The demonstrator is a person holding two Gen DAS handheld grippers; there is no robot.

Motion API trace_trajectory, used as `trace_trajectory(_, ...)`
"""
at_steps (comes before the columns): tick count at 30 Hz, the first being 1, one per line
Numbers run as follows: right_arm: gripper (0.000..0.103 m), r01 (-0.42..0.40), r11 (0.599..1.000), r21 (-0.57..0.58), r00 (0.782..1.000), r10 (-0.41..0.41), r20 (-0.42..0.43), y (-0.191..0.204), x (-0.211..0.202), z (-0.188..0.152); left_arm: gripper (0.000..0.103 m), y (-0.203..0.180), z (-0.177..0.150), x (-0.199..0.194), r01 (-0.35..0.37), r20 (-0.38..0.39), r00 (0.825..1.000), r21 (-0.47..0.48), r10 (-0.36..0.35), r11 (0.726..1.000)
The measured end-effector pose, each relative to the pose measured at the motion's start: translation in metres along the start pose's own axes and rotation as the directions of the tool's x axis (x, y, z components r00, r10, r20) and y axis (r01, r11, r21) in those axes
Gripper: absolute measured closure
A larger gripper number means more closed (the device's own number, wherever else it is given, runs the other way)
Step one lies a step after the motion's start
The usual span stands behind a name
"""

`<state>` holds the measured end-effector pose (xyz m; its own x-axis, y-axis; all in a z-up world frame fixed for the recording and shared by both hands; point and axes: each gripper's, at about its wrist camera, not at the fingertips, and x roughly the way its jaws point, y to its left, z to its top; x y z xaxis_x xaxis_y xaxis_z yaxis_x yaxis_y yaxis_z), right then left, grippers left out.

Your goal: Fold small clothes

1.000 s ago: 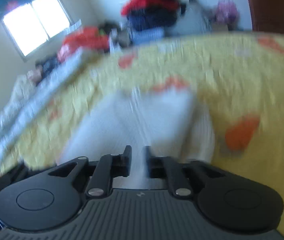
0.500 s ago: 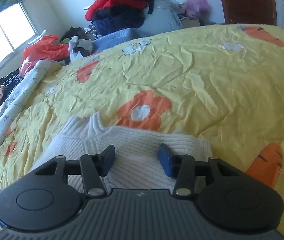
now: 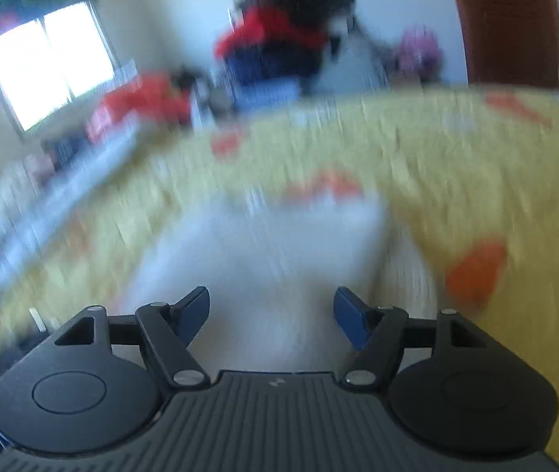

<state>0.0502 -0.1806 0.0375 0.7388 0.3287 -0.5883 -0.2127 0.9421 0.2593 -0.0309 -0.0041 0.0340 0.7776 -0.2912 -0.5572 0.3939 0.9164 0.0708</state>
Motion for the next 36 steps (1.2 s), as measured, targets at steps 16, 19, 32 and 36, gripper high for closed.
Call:
trace_trajectory(16, 0.009, 0.232, 0.965, 0.123, 0.972, -0.233, -0.001, -0.014, -0.105, -0.088, 0.000, 0.024, -0.060, -0.080, -0.137, -0.147, 0.985, -0.331, 0.092, 0.934)
trace_trajectory(19, 0.009, 0.268, 0.949, 0.167, 0.963, -0.257, -0.084, -0.009, -0.090, -0.102, 0.000, 0.009, -0.063, -0.065, -0.184, -0.190, 0.972, -0.248, 0.138, 0.951)
trace_trajectory(32, 0.000, 0.400, 0.916, 0.009, 0.908, -0.395, -0.142, 0.034, -0.057, -0.105, 0.000, -0.003, -0.052, -0.038, -0.205, -0.258, 0.954, -0.189, 0.152, 0.960)
trace_trajectory(36, 0.000, 0.410, 0.912, 0.018, 0.904, -0.404, -0.144, 0.038, -0.059, -0.108, 0.000, -0.009, -0.057, -0.040, -0.239, -0.231, 0.954, -0.205, 0.191, 0.949)
